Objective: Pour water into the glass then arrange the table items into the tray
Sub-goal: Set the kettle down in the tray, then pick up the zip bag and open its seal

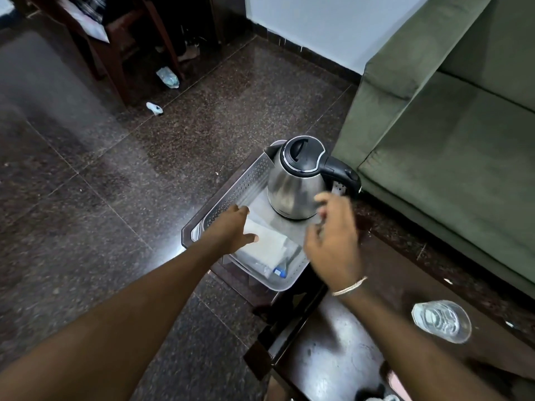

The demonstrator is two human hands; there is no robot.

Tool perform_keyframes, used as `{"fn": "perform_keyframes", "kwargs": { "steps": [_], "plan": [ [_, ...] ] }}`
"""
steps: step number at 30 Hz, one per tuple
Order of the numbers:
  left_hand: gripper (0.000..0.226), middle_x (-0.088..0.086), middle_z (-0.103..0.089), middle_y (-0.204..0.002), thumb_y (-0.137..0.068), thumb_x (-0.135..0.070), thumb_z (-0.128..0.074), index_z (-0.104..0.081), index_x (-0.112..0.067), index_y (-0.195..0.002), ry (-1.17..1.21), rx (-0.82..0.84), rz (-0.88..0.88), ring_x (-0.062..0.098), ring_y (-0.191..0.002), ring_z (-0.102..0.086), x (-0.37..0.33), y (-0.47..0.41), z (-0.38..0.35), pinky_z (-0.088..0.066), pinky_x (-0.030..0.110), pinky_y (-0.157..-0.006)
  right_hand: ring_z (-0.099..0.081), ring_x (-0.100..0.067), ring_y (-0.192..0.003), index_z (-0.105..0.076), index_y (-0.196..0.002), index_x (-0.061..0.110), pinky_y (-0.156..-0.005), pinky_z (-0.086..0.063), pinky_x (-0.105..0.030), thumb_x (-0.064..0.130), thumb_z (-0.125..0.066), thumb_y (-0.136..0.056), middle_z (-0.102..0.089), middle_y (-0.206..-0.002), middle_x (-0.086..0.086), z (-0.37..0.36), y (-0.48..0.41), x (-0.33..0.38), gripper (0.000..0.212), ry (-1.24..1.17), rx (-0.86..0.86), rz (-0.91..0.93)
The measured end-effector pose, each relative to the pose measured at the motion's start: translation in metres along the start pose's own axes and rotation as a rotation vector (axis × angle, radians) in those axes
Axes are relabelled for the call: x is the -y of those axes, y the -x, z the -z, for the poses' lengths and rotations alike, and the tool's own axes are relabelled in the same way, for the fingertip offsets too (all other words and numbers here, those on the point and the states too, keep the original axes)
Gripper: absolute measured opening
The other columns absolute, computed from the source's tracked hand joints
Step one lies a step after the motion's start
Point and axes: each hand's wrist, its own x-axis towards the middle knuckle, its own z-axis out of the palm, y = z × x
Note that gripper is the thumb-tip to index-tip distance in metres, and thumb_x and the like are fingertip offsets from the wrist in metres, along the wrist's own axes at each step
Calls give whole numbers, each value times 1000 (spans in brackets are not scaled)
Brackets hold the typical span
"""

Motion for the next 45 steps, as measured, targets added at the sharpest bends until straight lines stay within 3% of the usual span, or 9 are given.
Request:
{"fn": "perform_keyframes", "kwargs": {
  "steps": [5, 10, 15, 23, 26, 29, 33, 39, 45],
  "plan": [
    [93, 12, -42, -156, -80, -43, -83, -37, -16, -156, -191, 71, -262, 32, -142, -41, -2, -18, 5, -29, 37, -117, -58, -34, -113, -57, -122, 10, -96, -47, -37, 31, -71, -84, -56, -123, -12, -79, 7, 5, 46, 150, 592, -375],
    [99, -2, -41, -150, -74, -41, -87, -31, -30, -155, -432, 166, -336, 31, -137, -37, 2, -31, 9, -42, 56, -109, -44, -36, -119, -43, -133, 23, -97, -42, -47, 52, -87, -57, -47, -131, -12, -119, -2, -9, 92, 383, 634, -423],
    [70, 6, -48, -134, -78, -49, -81, -54, -23, -137, -495, 168, -246, 33, -127, -37, -1, -40, 11, -36, 48, -100, -54, -34, -120, -51, -124, 25, -95, -39, -46, 30, -87, -62, -62, -126, -8, -121, -7, -20, 72, 376, 713, -505],
    [56, 0, -57, -106, -69, -40, -91, -63, -21, -113, 206, -10, -297, 30, -99, -59, -5, -10, 54, -42, 31, -73, -66, -26, -86, -68, -84, 13, -74, -55, -33, 19, -67, -67, -69, -82, -5, -30, -5, -13, 18, 79, 500, -340],
    [68, 5, -67, -106, -60, -45, -92, -56, -28, -115, 601, -81, -248, 34, -93, -68, -37, 16, 56, -61, 47, -77, -61, -17, -74, -62, -73, 17, -63, -49, -28, 25, -68, -67, -63, -70, 1, 27, 2, -17, 11, 52, 402, -316],
    [73, 1, -63, -104, -55, -49, -92, -54, -31, -114, 771, -233, -224, 17, -85, -69, -78, 39, 37, -62, 35, -74, -48, -7, -65, -47, -61, 28, -56, -29, -21, 25, -69, -71, -51, -69, 5, 77, 19, -30, 24, 75, 304, -273],
    [43, -5, -61, -99, -66, -41, -91, -58, -29, -92, 773, -301, -291, 10, -87, -66, -155, 63, -6, -52, 18, -77, -49, -7, -69, -61, -77, 23, -62, -29, -23, 23, -72, -75, -51, -75, 6, 145, 61, -63, 12, 127, 163, -298],
    [43, 3, -79, -91, -91, -61, -64, -79, -21, -93, 975, 123, -472, 12, -85, -70, -274, 113, -51, -54, 32, -79, -56, -22, -92, -70, -97, 26, -80, -50, -43, 22, -74, -80, -55, -99, 3, 237, 142, -109, 18, 223, 65, -208],
    [42, 19, -75, -118, -78, 3, -64, -74, -5, -118, 1056, 324, -530, 29, -102, -66, -364, 156, -72, -54, 50, -90, -27, -7, -143, -26, -151, 47, -113, -31, -48, 87, -46, -73, -30, -154, 17, 329, 217, -128, 90, 111, 39, -318]
  ]
}}
